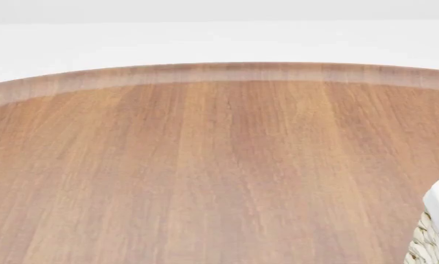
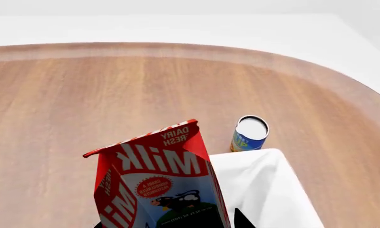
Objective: Pick the milk and place it in the basket.
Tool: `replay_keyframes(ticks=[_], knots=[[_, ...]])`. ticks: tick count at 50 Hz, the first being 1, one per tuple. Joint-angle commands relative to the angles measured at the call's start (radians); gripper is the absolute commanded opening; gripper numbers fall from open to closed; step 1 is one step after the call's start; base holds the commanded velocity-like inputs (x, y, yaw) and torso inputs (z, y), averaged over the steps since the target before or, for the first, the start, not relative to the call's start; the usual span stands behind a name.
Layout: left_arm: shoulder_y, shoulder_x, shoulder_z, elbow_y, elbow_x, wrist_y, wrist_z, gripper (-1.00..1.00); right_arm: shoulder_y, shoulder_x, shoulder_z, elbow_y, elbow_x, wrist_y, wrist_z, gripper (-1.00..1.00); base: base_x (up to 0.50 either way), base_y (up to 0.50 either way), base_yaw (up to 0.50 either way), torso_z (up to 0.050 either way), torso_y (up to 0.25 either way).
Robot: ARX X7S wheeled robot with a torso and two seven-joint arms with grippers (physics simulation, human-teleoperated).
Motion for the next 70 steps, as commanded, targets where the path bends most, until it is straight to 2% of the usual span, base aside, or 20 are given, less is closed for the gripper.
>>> replay_keyframes(ticks=[1,14,16,25,36,45,60,70], knots=[[0.009,0.019,-0.014,0.017,0.031,-0.009,0.022,1.0,-0.01,-0.018,0.04,-0.022,-0.04,-0.053,-0.01,-1.0,0.0,0.0,0.0,0.0,0.0],[0.011,0.016,-0.013,0.022,0.056,-0.009,0.018,1.0,-0.007,-0.018,0.029,-0.025,-0.052,-0.068,0.0,-1.0,0.0,0.0,0.0,0.0,-0.166],[0.008,0.018,-0.02,0.017,0.025,-0.007,0.015,1.0,-0.006,-0.017,0.027,-0.026,-0.053,-0.068,0.001,-1.0,0.0,0.0,0.0,0.0,0.0],[0.01,0.012,-0.011,0.021,0.056,-0.01,0.017,1.0,0.011,-0.021,0.008,-0.017,-0.065,-0.08,-0.001,-1.0,0.0,0.0,0.0,0.0,-0.015],[0.013,0.011,-0.007,0.024,0.067,-0.007,0.02,1.0,0.014,-0.016,0.006,-0.015,-0.062,-0.075,-0.002,-1.0,0.0,0.0,0.0,0.0,-0.25],[0.013,0.014,-0.007,0.023,0.07,-0.001,0.022,1.0,-0.016,-0.017,0.026,-0.022,-0.046,-0.075,0.007,-1.0,0.0,0.0,0.0,0.0,-0.179],[0.012,0.01,-0.015,0.02,0.067,-0.007,0.008,1.0,-0.047,-0.021,0.049,-0.027,-0.026,-0.076,0.018,-1.0,0.0,0.0,0.0,0.0,-0.005],[0.015,0.011,-0.014,0.022,0.065,-0.005,0.009,1.0,-0.073,-0.014,0.07,-0.033,-0.013,-0.074,0.026,-1.0,0.0,0.0,0.0,0.0,-0.234]])
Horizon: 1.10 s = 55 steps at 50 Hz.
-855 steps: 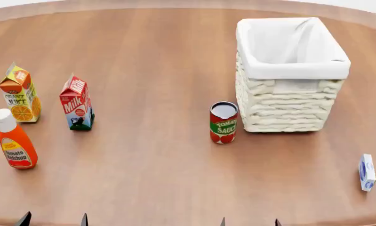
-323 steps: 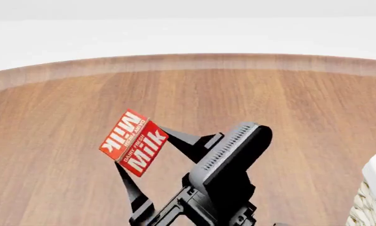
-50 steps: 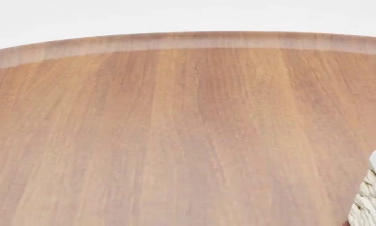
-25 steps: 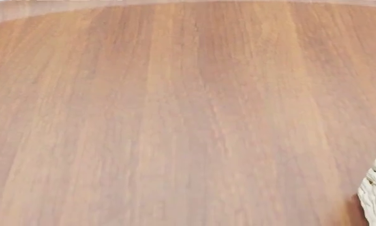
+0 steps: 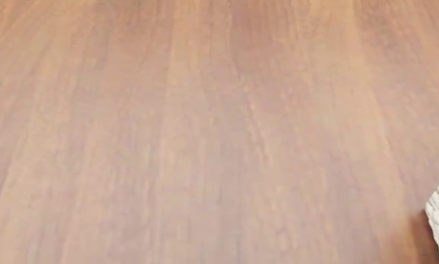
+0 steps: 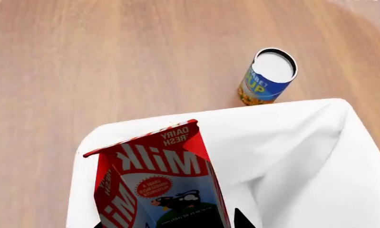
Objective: Pick the milk and place it in the basket.
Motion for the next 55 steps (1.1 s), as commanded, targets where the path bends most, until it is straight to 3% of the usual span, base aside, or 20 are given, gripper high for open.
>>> replay_keyframes(ticks=[1,18,26,46,55], knots=[[0.01,0.02,-0.019,0.016,0.022,-0.007,0.022,1.0,-0.01,-0.009,0.043,-0.03,-0.023,-0.019,-0.025,-1.0,0.0,0.0,0.0,0.0,-0.133],[0.018,0.024,-0.028,0.016,0.0,0.008,0.042,1.0,-0.022,-0.006,0.048,-0.028,-0.015,-0.02,-0.019,-1.0,0.0,0.0,0.0,0.0,-0.019],[0.018,0.024,-0.02,0.018,0.023,0.011,0.044,1.0,-0.024,-0.002,0.048,-0.031,-0.013,-0.018,-0.016,-1.0,0.0,0.0,0.0,0.0,-0.248],[0.024,0.024,-0.023,0.018,0.026,0.013,0.046,1.0,-0.095,0.006,0.092,-0.044,0.014,-0.021,0.001,-1.0,0.0,0.0,0.0,0.0,0.0],[0.026,0.028,-0.025,0.02,0.029,0.017,0.044,1.0,-0.118,0.012,0.105,-0.046,0.023,-0.02,0.005,-1.0,0.0,0.0,0.0,0.0,-0.213]])
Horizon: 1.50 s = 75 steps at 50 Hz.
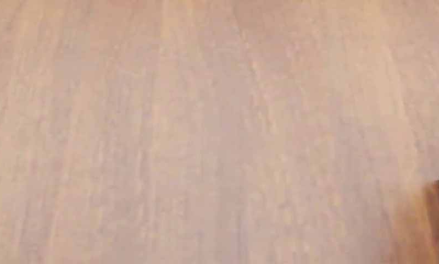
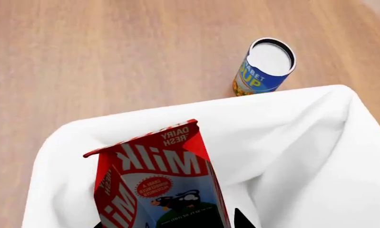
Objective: Pick the milk and place it in the basket.
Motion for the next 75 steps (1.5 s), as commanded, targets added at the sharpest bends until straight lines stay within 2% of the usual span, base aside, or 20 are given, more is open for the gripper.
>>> replay_keyframes(ticks=[1,30,31,59,75], knots=[[0.009,0.024,-0.022,0.016,0.015,-0.003,0.023,1.0,-0.11,-0.049,0.003,-0.02,-0.073,-0.011,-0.054,-1.0,0.0,0.0,0.0,0.0,0.0],[0.006,0.019,-0.018,0.013,0.028,-0.003,0.013,1.0,-0.154,-0.029,0.009,-0.033,-0.061,-0.008,-0.046,-1.0,0.0,0.0,0.0,-0.001,-0.004],[0.006,0.02,-0.018,0.013,0.028,-0.003,0.013,1.0,-0.154,-0.027,0.007,-0.033,-0.06,-0.009,-0.05,1.0,0.0,0.0,0.0,0.0,-0.01],[0.013,0.022,-0.023,0.014,0.029,0.003,0.014,1.0,-0.163,-0.019,0.003,-0.045,-0.052,-0.015,-0.047,1.0,0.0,0.0,0.0,-0.001,-0.004],[0.011,0.02,-0.018,0.011,0.03,0.003,0.013,1.0,0.117,-0.048,-0.117,0.011,-0.161,-0.091,-0.086,1.0,0.0,0.0,0.0,-0.001,-0.003]])
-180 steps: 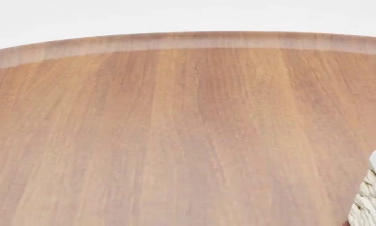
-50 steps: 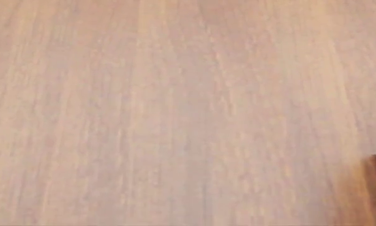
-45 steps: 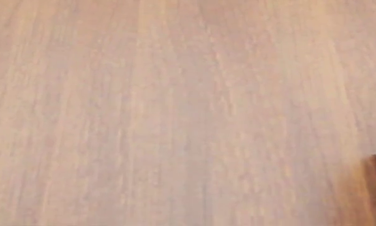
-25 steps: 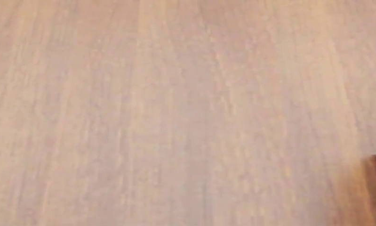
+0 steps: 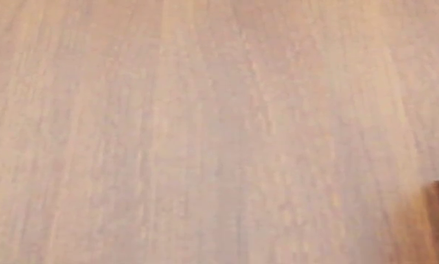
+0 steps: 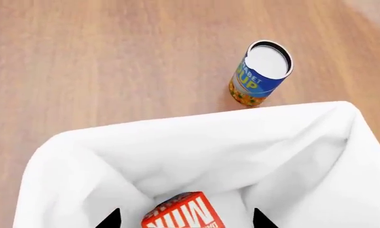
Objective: Pick the milk and place it in the basket.
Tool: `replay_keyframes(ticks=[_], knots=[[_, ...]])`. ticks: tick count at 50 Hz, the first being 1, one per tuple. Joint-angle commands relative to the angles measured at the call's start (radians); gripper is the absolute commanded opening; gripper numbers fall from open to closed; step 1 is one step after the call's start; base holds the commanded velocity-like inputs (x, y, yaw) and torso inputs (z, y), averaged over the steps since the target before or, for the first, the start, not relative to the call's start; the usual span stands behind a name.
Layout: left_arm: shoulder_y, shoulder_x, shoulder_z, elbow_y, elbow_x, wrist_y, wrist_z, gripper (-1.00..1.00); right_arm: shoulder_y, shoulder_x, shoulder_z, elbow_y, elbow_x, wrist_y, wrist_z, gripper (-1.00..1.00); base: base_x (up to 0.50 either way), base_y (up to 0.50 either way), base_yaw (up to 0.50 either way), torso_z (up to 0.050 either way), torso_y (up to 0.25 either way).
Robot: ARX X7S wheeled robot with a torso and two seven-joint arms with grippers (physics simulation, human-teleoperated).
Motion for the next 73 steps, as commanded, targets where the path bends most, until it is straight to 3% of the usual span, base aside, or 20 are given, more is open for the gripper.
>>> replay_keyframes(ticks=[1,40,54,65,73], knots=[[0.007,0.019,-0.014,0.015,0.023,-0.006,0.024,1.0,0.122,-0.056,-0.071,0.021,-0.124,-0.077,-0.057,1.0,0.0,0.0,0.0,0.0,0.0],[0.011,0.019,-0.017,0.013,0.023,-0.001,0.023,1.0,0.266,-0.158,-0.001,0.105,-0.241,-0.42,-0.045,1.0,0.0,0.0,0.0,0.0,0.0],[0.011,0.018,-0.018,0.013,0.02,0.0,0.022,1.0,0.339,-0.236,0.078,0.159,-0.292,-0.634,-0.001,1.0,0.0,0.0,0.0,0.0,0.0],[0.011,0.017,-0.013,0.013,0.023,0.0,0.022,1.0,0.526,-0.326,0.034,0.277,-0.396,-0.816,0.009,1.0,0.0,0.0,0.0,0.0,0.0],[0.01,0.018,-0.01,0.01,0.026,0.002,0.023,1.0,0.661,-0.381,-0.029,0.357,-0.428,-0.839,-0.039,1.0,0.0,0.0,0.0,0.0,0.0]])
